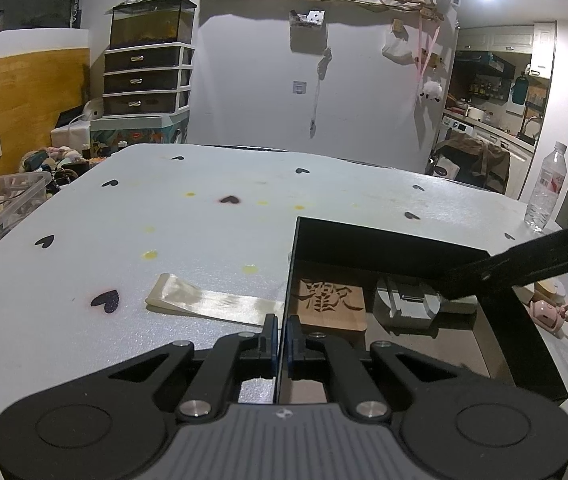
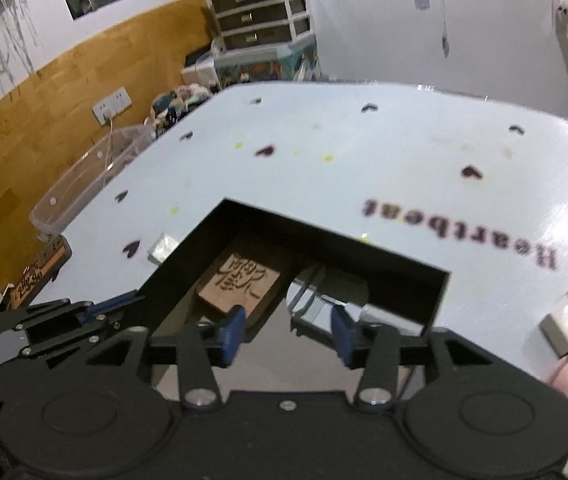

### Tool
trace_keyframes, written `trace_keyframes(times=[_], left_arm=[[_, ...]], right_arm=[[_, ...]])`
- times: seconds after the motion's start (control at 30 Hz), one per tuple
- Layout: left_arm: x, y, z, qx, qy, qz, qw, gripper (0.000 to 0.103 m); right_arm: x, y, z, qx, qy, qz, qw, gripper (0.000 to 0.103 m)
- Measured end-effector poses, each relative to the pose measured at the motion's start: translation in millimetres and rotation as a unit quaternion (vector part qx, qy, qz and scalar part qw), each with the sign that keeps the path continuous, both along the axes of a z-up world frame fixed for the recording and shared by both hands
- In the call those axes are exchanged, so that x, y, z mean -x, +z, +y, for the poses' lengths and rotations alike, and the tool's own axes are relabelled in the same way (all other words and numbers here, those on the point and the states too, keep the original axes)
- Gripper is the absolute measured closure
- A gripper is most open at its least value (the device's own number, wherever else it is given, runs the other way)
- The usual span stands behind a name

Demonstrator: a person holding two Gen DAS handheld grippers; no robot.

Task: Organize rigid objects
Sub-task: 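Withdraw the right gripper from the box toward the pink clip, then move the right gripper to the pink eyelash curler and grasp it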

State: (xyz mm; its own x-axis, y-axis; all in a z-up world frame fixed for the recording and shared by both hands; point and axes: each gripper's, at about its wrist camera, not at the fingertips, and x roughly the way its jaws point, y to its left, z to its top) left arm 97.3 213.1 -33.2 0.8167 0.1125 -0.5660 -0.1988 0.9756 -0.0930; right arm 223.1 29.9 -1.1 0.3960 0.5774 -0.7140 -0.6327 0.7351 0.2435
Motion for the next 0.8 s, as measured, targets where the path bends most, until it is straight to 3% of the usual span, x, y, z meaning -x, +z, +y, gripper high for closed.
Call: trace_keyframes(times=[0.13,0.4,0.5,0.8], left_arm=[[0,0,-2,-0.002,0.002,0.001,1.0,0.099],[-1,1,-3,-0.004,0.003,0.002,1.0,0.099],[-1,1,-3,-0.004,0.003,0.002,1.0,0.099],[-1,1,-3,-0.003,0.003,0.002,1.0,0.099]], right_arm=[[6,8,-15,-0.024,-0.002,-0.016,1.0,0.026],[25,12,-38,-0.043,-0.009,-0.062,0.997,0.004],[33,12,-47,-0.046,-0.015,-0.085,0.995,0.0],[47,6,-82,-0.071,-0.052,-0.136,0.987,0.0]])
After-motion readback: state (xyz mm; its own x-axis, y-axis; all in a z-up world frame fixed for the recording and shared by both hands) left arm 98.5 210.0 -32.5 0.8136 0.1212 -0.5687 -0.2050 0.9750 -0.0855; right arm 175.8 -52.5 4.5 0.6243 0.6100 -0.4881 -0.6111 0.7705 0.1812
